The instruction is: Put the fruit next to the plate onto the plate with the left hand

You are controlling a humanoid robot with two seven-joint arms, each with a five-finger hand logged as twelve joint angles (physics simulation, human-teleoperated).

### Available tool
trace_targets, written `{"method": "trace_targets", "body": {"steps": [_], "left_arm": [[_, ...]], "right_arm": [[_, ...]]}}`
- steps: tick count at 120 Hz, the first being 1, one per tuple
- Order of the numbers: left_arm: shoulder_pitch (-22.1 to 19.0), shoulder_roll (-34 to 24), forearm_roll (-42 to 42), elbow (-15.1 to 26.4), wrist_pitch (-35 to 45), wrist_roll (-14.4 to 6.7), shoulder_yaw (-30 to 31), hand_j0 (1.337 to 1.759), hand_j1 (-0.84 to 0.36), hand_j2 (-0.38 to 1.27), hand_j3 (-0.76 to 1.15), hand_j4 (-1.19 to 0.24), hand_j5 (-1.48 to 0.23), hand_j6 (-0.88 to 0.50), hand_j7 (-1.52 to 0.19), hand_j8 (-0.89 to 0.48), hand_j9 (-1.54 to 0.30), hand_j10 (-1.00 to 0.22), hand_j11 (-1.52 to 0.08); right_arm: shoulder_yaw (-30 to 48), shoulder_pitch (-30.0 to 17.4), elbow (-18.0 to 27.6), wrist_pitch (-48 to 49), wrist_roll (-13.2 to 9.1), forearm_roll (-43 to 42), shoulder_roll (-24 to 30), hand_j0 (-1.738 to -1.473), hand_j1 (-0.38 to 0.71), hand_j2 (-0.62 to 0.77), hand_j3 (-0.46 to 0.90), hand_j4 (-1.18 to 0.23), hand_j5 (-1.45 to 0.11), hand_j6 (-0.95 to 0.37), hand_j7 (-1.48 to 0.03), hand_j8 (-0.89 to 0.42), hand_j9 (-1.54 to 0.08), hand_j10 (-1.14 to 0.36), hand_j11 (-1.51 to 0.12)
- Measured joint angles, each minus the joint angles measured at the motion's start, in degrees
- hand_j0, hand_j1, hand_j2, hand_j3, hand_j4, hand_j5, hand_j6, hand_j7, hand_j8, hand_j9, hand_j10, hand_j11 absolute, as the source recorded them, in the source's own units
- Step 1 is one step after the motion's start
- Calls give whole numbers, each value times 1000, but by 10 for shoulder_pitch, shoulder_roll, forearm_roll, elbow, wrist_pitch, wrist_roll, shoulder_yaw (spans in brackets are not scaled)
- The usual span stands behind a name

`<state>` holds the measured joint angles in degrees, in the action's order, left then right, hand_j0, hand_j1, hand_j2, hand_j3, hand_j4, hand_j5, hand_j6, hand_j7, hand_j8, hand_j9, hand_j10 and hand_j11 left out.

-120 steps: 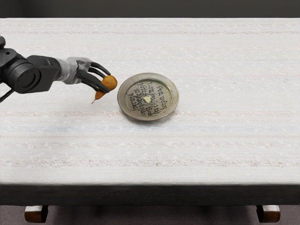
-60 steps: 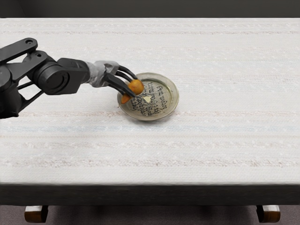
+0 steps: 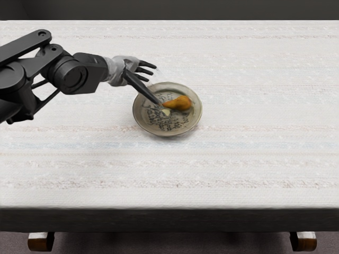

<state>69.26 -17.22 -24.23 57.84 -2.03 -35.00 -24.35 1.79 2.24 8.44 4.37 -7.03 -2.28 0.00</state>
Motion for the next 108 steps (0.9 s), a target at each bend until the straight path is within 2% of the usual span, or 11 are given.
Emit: {"method": "trace_targets", "body": {"steps": [9, 25, 41, 61, 88, 108], "left_arm": [[-4, -11, 19, -1, -35, 0, -14, 1658, 254, 49, 0, -79, -121, -60, -119, -74, -120, -91, -120], [-11, -55, 89, -2, -146, 0, -35, 1658, 300, 25, 0, -41, -63, -31, -62, -38, -62, -47, -63], [-97, -61, 134, -2, -211, 0, -87, 1658, 323, 13, 0, -21, -33, -16, -32, -20, -32, -25, -33], [-139, -107, 166, -2, -292, 0, -138, 1658, 338, 6, 0, -9, -14, -7, -14, -8, -14, -11, -14], [-189, -188, 237, -2, -325, 0, -168, 1658, 345, 2, 0, -3, -5, -2, -5, -2, -5, -3, -5], [-247, -235, 275, -3, -329, 0, -198, 1658, 347, 1, 0, 0, -2, 0, -2, 0, -2, -1, -2]], "right_arm": [[0, 0, 0, 0, 0, 0, 0, -1658, -349, 0, 0, 0, 0, 0, 0, 0, 0, 0, 0], [0, 0, 0, 0, 0, 0, 0, -1658, -349, 0, 0, 0, 0, 0, 0, 0, 0, 0, 0], [0, 0, 0, 0, 0, 0, 0, -1658, -349, 0, 0, 0, 0, 0, 0, 0, 0, 0, 0], [0, 0, 0, 0, 0, 0, 0, -1658, -349, 0, 0, 0, 0, 0, 0, 0, 0, 0, 0], [1, 0, 0, 0, 0, 0, 0, -1658, -349, 0, 0, 0, 0, 0, 0, 0, 0, 0, 0], [1, 0, 0, 0, 0, -1, 0, -1658, -349, 0, 0, 0, 0, 0, 0, 0, 0, 0, 0]]}}
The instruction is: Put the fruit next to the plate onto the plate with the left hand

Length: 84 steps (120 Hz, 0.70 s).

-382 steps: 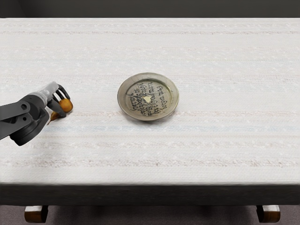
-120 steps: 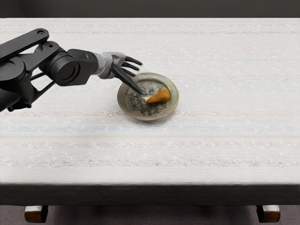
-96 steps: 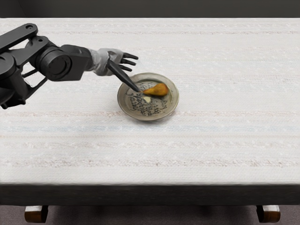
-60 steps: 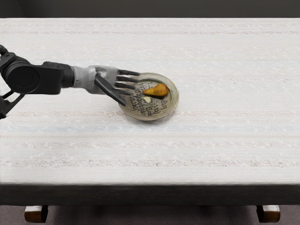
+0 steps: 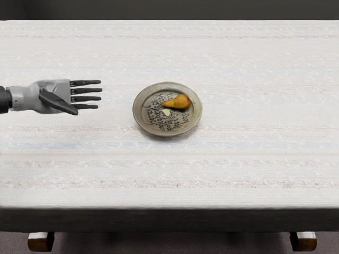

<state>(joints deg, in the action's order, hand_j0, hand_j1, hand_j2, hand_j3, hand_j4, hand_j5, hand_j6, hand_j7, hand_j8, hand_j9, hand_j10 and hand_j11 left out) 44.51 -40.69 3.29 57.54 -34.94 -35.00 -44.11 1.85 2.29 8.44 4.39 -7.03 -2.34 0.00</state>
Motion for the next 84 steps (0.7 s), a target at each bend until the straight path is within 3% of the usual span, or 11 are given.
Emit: {"method": "trace_targets", "body": {"steps": [31, 84], "left_arm": [[-15, -57, 30, -14, -1, 0, -23, 1658, 349, 0, 0, 1, 0, 2, 0, 2, -1, 1, -1], [-16, -80, 47, -45, -1, 0, -25, 1658, 349, 0, 0, 2, 0, 3, 0, 3, 0, 2, 0]], "right_arm": [[0, 0, 0, 0, 0, 0, 0, -1658, -349, 0, 0, 0, 0, 0, 0, 0, 0, 0, 0], [0, 0, 0, 0, 0, 1, 0, -1658, -349, 0, 0, 0, 0, 0, 0, 0, 0, 0, 0]]}}
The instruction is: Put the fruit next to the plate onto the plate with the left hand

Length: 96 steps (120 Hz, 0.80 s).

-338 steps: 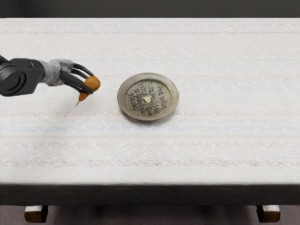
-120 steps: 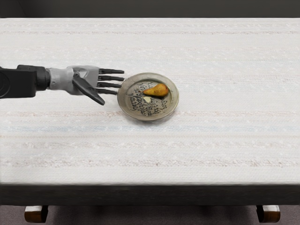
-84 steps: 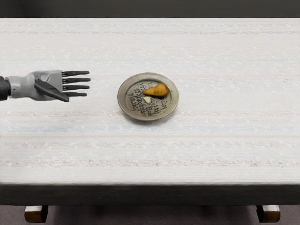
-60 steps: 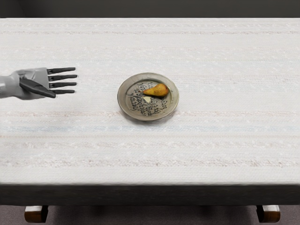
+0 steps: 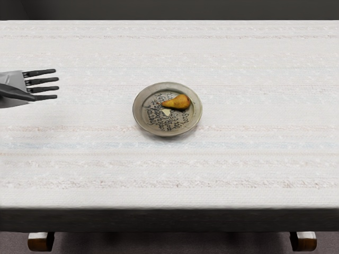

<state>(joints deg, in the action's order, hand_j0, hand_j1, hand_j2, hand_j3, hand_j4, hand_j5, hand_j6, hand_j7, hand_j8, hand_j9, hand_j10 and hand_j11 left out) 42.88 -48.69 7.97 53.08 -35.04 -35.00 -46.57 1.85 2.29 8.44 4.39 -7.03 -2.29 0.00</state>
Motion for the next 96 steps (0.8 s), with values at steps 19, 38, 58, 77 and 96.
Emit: {"method": "trace_targets", "body": {"steps": [19, 38, 58, 77, 96], "left_arm": [[0, 0, 0, -4, 0, 0, 1, 1658, 349, 0, 0, 2, 0, 3, 0, 3, 0, 2, 0], [0, 0, 0, -5, 0, 0, 1, 1658, 349, 0, 0, 2, 0, 3, 0, 3, 0, 2, 0], [0, 0, 0, -5, 0, 0, 1, 1658, 349, 0, 0, 3, 0, 3, 0, 3, 0, 2, 0], [0, 0, 0, -5, 0, 0, 1, 1658, 349, 0, 0, 3, 0, 3, 0, 3, 0, 2, 0], [0, 0, 0, -5, 0, 0, 1, 1658, 349, 0, 0, 3, 0, 3, 0, 3, 0, 2, 0]], "right_arm": [[0, 0, 0, 0, 0, 0, 0, -1658, -349, 0, 0, 0, 0, 0, 0, 0, 0, 0, 0], [0, 0, 0, 0, 0, 0, 0, -1658, -349, 0, 0, 0, 0, 0, 0, 0, 0, 0, 0], [0, 0, 0, 0, 0, 0, 0, -1658, -349, 0, 0, 0, 0, 0, 0, 0, 0, 0, 0], [0, 0, 0, 0, 0, 0, 0, -1658, -349, 0, 0, 0, 0, 0, 0, 0, 0, 0, 0], [0, 0, 0, 0, 0, 0, 0, -1658, -349, 0, 0, 0, 0, 0, 0, 0, 0, 0, 0]]}}
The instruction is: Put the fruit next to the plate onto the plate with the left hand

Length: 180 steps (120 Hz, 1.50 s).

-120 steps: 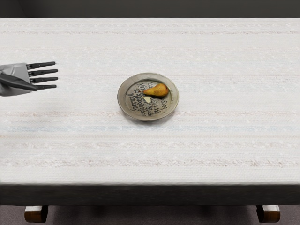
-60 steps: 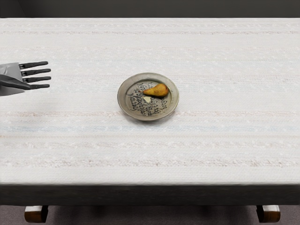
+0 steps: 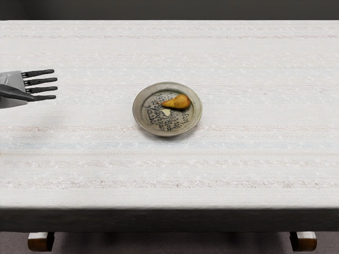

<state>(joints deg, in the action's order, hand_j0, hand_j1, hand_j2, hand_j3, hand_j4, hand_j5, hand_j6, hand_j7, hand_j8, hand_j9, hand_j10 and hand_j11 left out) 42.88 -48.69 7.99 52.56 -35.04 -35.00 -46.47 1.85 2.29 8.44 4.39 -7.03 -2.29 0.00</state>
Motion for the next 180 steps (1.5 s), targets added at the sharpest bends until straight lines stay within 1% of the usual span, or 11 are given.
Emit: {"method": "trace_targets", "body": {"steps": [180], "left_arm": [[0, 0, 0, 0, 0, 0, 0, 1658, 349, 0, 0, 3, 0, 3, 0, 3, 0, 2, 0]], "right_arm": [[0, 0, 0, 0, 0, 0, 0, -1658, -349, 0, 0, 0, 0, 0, 0, 0, 0, 0, 0]]}}
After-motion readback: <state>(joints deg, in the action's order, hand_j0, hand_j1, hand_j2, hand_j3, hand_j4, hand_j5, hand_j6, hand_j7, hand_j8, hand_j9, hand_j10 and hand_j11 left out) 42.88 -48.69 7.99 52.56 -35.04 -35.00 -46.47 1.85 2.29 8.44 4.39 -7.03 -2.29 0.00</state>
